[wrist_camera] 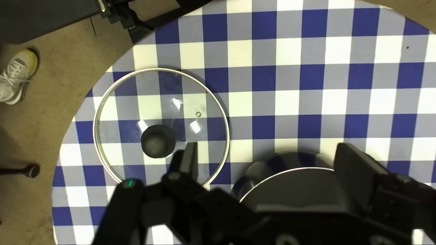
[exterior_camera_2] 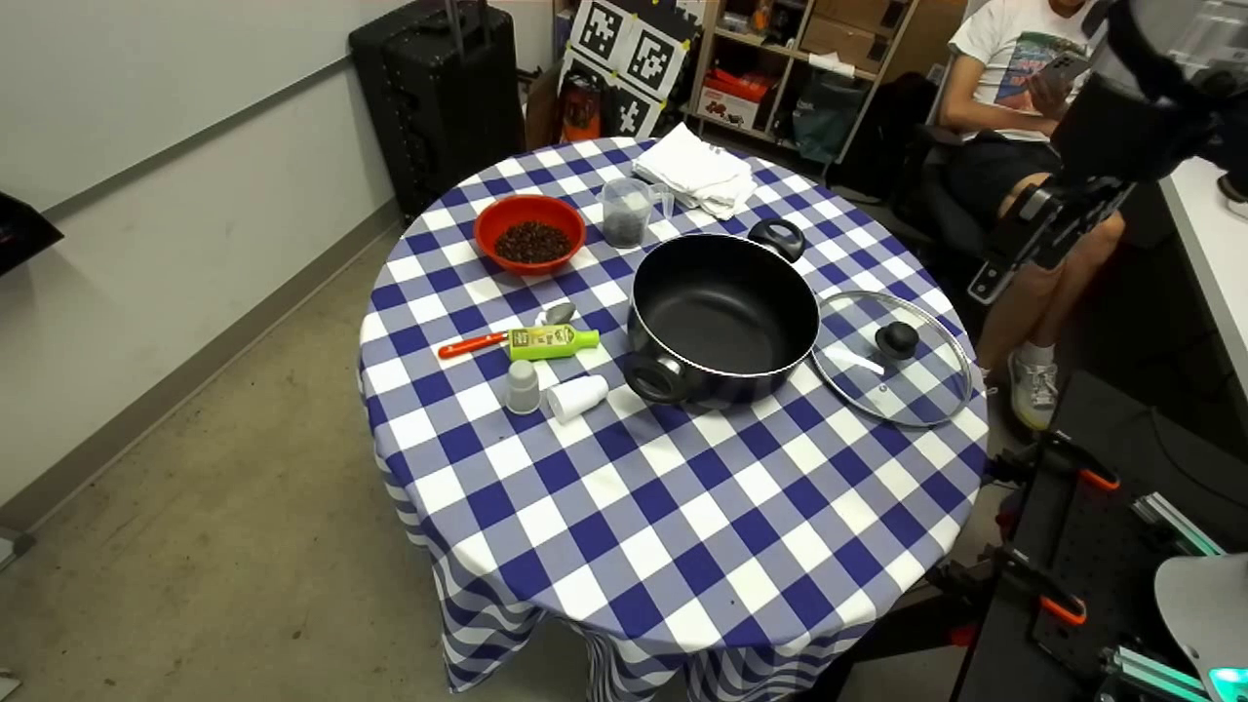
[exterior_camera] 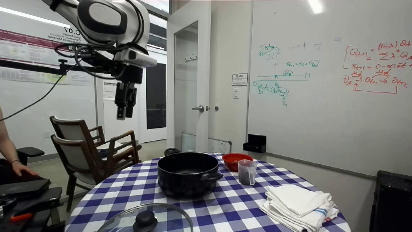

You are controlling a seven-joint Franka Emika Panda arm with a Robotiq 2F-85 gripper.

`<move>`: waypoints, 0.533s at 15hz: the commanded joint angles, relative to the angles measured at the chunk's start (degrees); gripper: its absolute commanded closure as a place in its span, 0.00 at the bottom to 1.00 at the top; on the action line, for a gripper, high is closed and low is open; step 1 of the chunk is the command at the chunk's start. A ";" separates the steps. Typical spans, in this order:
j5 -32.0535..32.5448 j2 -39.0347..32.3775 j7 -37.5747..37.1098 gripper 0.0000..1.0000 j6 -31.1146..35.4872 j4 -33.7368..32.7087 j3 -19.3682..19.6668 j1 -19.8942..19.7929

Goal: Put the glass lid on the black pot.

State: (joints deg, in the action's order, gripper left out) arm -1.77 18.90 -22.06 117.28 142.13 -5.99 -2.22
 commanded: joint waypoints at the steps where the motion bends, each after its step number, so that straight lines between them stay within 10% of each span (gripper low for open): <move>1: -1.68 -6.68 -1.63 0.00 6.42 1.48 2.28 -1.09; 8: -12.80 -17.66 0.44 0.00 17.67 4.43 7.40 -1.73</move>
State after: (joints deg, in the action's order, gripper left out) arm -8.67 5.04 -22.57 130.87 145.74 -0.31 -3.96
